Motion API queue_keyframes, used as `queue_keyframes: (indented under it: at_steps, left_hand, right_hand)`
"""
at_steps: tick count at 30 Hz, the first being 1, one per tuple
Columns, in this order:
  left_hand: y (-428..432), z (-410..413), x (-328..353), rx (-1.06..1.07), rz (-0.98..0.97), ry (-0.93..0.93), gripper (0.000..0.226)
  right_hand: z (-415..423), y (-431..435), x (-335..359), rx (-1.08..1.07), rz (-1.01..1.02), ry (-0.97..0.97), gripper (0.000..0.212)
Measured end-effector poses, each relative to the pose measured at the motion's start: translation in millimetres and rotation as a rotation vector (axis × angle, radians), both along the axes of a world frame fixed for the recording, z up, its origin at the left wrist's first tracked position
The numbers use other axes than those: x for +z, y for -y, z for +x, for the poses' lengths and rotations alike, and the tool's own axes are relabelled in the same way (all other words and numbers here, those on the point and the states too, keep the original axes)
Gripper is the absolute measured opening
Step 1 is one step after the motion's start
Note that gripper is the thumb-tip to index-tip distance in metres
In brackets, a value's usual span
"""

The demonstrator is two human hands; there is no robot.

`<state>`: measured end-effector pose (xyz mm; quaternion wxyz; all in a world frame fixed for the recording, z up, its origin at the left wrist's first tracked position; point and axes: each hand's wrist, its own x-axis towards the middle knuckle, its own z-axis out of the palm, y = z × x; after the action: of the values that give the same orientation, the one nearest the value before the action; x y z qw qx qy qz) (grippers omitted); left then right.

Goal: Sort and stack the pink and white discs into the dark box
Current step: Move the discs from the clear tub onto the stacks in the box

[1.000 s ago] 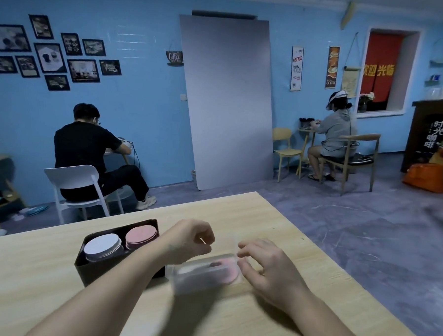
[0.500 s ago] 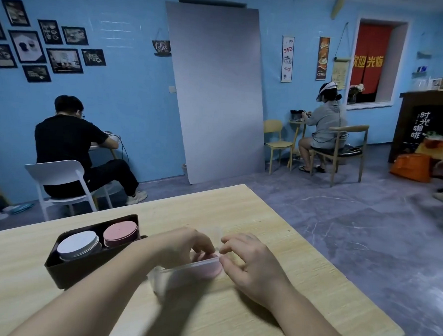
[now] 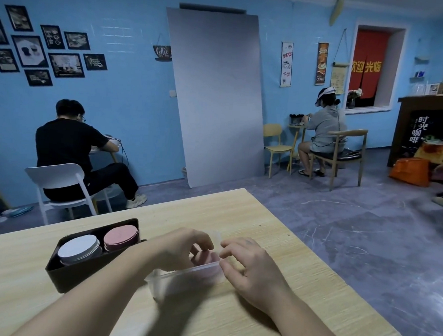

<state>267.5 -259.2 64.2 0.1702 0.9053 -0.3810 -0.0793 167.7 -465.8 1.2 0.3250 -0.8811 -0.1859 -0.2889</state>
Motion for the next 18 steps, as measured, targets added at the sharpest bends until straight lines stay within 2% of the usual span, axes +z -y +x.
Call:
queue_keyframes:
  at_steps: [10, 18]
  left_hand:
    - [-27.2, -2.7, 9.5, 0.122, -0.289, -0.094, 0.059]
    - [-61.7, -28.8, 26.3, 0.159, -0.504, 0.084, 0.038]
  right_hand:
    - [-0.5, -0.6, 0.7, -0.027, -0.054, 0.043, 0.026]
    - [-1.8, -19.2, 15.0, -0.03, -0.181, 0.146, 0.011]
